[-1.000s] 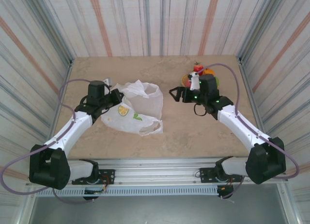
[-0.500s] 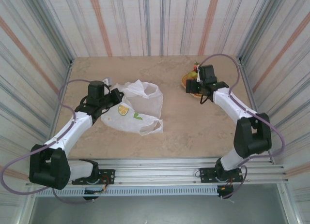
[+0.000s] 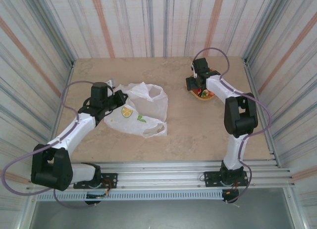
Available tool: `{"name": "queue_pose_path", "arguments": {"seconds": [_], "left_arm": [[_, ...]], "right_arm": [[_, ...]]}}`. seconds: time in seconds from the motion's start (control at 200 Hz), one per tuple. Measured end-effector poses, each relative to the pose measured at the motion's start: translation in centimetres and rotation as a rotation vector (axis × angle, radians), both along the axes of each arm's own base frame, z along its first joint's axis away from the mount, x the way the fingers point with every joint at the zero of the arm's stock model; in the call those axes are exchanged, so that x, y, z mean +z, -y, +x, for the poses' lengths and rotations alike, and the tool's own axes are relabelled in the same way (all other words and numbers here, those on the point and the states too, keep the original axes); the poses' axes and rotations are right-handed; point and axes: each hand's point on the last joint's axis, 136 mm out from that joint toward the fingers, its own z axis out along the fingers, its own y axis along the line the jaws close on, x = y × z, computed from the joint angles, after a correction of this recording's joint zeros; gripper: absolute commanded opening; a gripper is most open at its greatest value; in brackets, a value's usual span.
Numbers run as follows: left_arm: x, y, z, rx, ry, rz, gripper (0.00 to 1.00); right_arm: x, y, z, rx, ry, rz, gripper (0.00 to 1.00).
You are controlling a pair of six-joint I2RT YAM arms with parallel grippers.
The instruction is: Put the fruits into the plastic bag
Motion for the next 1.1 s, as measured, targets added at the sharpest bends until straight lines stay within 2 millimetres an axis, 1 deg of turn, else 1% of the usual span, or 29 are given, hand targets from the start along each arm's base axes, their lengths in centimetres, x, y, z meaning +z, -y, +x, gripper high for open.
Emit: {"name": "queue_pose_path", "arguments": {"seconds": [0.256,0.491,0.762,0.877,1.102], "left_arm": [[-0.1,0.1,0.0,-0.006,-0.005,-0.003,0.00],[-0.2,0.1,0.0,-0.006,-0.008,-0.002,0.00],[-0.4,0.1,0.0,-0.007,-0.013,-0.002,0.00],[-0.4,0.1,0.0,-0.007,-0.013,-0.001,0.00],[-0.5,0.1,0.0,-0.007,-0.014,-0.001,0.02]], "right_arm": [[-2.1,0.0,0.9,0.009,-0.044,-0.038,0.81],[-3.2,-0.2,1.4,0.014,-0.061,-0.042,0.77],[-3.6,-0.3,2.1,0.025,-0.064,-0.049,0.73],[-3.5,-0.6,2.4,0.038,-0.059,-0.047,0.70],[-3.5,-0.8,2.4,0.048,-0.061,-0.036,0.61]]}}
